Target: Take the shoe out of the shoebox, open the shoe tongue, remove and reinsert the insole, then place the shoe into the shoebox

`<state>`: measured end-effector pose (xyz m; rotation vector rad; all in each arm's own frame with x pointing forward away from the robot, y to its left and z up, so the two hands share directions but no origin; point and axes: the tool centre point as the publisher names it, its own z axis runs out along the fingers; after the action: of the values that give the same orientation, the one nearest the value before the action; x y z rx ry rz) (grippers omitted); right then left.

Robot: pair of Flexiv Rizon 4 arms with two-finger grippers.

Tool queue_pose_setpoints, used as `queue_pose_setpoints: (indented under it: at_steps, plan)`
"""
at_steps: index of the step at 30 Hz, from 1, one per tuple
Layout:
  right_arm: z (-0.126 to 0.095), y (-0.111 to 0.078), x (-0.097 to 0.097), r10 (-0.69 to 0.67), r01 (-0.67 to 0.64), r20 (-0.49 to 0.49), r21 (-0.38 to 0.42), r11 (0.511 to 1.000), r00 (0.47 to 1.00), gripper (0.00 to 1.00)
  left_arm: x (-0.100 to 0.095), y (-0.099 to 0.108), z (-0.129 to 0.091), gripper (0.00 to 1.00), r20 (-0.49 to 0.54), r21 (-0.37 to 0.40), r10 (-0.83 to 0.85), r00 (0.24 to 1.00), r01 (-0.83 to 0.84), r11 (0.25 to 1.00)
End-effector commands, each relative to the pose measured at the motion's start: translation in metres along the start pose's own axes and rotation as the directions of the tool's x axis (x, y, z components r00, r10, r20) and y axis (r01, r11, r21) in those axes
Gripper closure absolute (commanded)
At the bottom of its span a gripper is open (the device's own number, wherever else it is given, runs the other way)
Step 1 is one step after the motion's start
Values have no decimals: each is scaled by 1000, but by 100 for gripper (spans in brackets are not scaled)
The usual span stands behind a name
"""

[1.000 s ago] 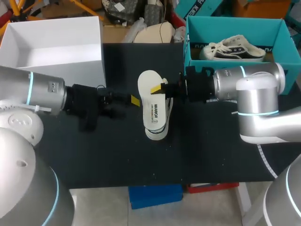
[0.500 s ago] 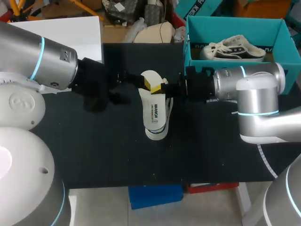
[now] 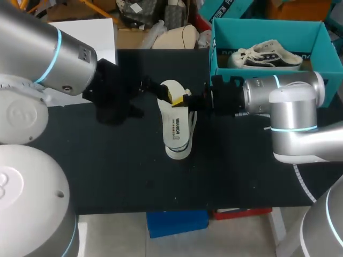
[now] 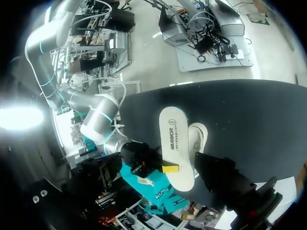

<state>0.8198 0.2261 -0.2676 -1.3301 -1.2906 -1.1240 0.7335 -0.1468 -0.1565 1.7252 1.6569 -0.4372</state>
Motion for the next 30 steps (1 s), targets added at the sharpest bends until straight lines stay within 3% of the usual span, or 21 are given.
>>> queue_pose_setpoints:
  at_steps: [1, 6, 8, 11, 21, 30]
  plan:
    - [1, 0, 0, 1, -1, 2, -2, 1000, 1000, 100, -3, -3, 6, 0, -71, 25, -48, 996, 50, 998]
    - [1, 0, 0, 1, -1, 2, -2, 1000, 1000, 100, -18, 1, 22, 0, -370, 45, -130, 920, 157, 987]
    - [1, 0, 0, 1, -1, 2, -2, 1000, 1000, 100, -24, 4, 26, 0, -489, 11, -147, 860, 175, 985]
    - [1, 0, 0, 1, -1, 2, -2, 1000, 1000, 100, -28, 4, 27, 0, -565, -31, -128, 815, 134, 990]
    - [1, 0, 0, 1, -1, 2, -2, 1000, 1000, 100, -11, -5, 37, 0, -705, -30, -109, 701, 124, 992]
    - [1, 0, 0, 1, -1, 2, -2, 1000, 1000, 100, -1, -9, 33, 0, -662, 15, -108, 741, 158, 987]
